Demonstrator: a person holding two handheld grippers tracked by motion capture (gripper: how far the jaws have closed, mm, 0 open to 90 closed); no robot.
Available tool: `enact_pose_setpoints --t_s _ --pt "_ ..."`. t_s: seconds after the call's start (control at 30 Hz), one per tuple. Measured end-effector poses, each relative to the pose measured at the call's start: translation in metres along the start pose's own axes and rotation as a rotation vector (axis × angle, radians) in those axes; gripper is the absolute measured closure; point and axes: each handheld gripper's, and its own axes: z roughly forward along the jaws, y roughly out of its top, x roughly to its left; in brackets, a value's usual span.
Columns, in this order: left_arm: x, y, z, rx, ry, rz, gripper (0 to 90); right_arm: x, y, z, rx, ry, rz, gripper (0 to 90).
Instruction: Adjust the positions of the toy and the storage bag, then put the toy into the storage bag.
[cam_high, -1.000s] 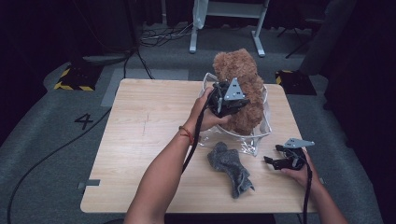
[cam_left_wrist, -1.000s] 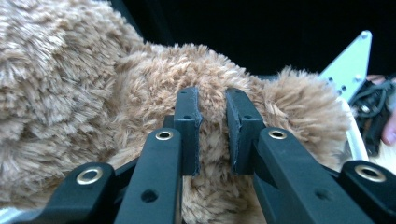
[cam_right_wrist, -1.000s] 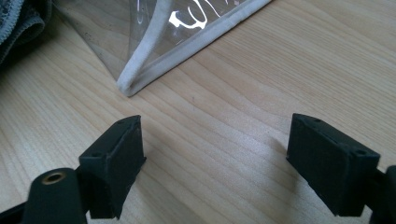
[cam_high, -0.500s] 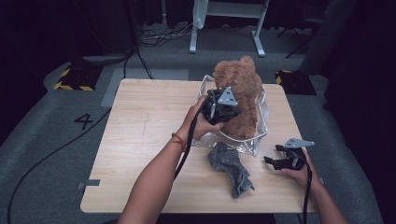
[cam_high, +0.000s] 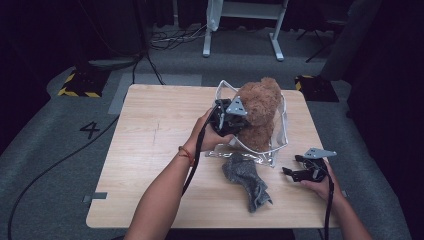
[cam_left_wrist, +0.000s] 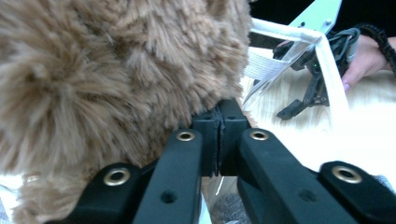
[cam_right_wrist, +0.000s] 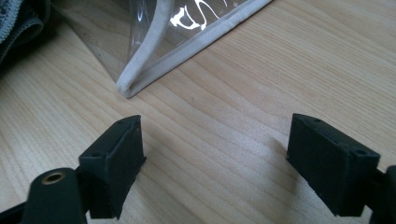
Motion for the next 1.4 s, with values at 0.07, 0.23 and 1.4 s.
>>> enact_pose_setpoints --t_s 0.07,0.23,1.4 --pt "0.0 -0.002 -0.003 -0.014 -0.007 -0.013 81.4 0.0 0.0 0.0 0.0 0.0 0.0 19.1" --pt "0.0 -0.004 -0.008 -0.036 -0.016 -0.026 74.1 0.0 0.0 0.0 0.0 0.0 0.0 19.1" --pt "0.011 -0.051 -0.086 -0.042 0.2 -0.138 20.7 0.0 0.0 0.0 0.001 -0.005 0.002 19.1"
